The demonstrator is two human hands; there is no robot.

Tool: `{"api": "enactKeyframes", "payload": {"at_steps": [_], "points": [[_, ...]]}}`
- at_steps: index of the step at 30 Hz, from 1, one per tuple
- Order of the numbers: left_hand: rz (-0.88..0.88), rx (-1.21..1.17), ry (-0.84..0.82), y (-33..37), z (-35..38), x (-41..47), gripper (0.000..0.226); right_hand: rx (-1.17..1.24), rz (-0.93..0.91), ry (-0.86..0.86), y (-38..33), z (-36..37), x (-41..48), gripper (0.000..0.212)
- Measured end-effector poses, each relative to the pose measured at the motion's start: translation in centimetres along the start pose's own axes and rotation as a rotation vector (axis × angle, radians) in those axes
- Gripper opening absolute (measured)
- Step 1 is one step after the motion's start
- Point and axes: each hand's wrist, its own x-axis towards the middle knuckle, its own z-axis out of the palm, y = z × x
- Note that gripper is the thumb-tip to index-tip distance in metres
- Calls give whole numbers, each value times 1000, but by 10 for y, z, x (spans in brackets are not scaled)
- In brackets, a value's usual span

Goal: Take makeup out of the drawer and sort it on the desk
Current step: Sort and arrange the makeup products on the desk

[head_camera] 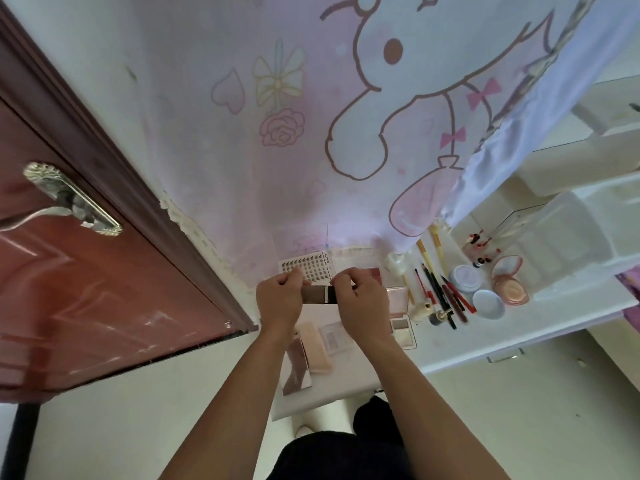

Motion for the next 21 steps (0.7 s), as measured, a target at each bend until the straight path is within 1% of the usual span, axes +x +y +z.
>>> {"api": "enactKeyframes", "payload": {"at_steps": [1, 2, 3, 4, 5, 6, 8, 10, 11, 14, 16, 18, 21], "points": [[-82, -56, 6, -4, -3, 5, 33, -37, -34, 25, -1, -4, -2, 26], [-181, -118, 49, -2, -8, 6, 26, -54, -51, 78, 1, -13, -2, 27], [-278, -205, 97, -7, -22, 19, 21, -48, -46, 154, 6, -28, 1, 28], [-352, -275, 131, -10, -39, 29, 22, -37, -24, 240, 13, -48, 8, 29], [-394, -319, 134, -14, -58, 42, 24, -37, 10, 320, 20, -71, 15, 29], [-400, -339, 135, -19, -76, 53, 24, -46, 49, 374, 25, -92, 21, 30], [-371, -368, 138, -27, -100, 63, 24, -10, 141, 386, 34, -115, 28, 26], [-374, -373, 126, -34, -98, 60, 29, 87, 208, 300, 39, -105, 28, 21], [-381, -396, 94, -37, -91, 58, 30, 115, 218, 241, 41, -93, 27, 20], [-390, -428, -7, -37, -64, 48, 31, 202, 273, 68, 41, -57, 19, 30], [-381, -409, -58, -40, -49, 45, 33, 334, 310, -17, 35, -42, 14, 25], [-370, -365, -129, -43, -37, 41, 40, 433, 321, -99, 30, -34, 8, 17], [-360, -271, -260, -42, -21, 33, 53, 490, 301, -183, 27, -29, 8, 10]]}}
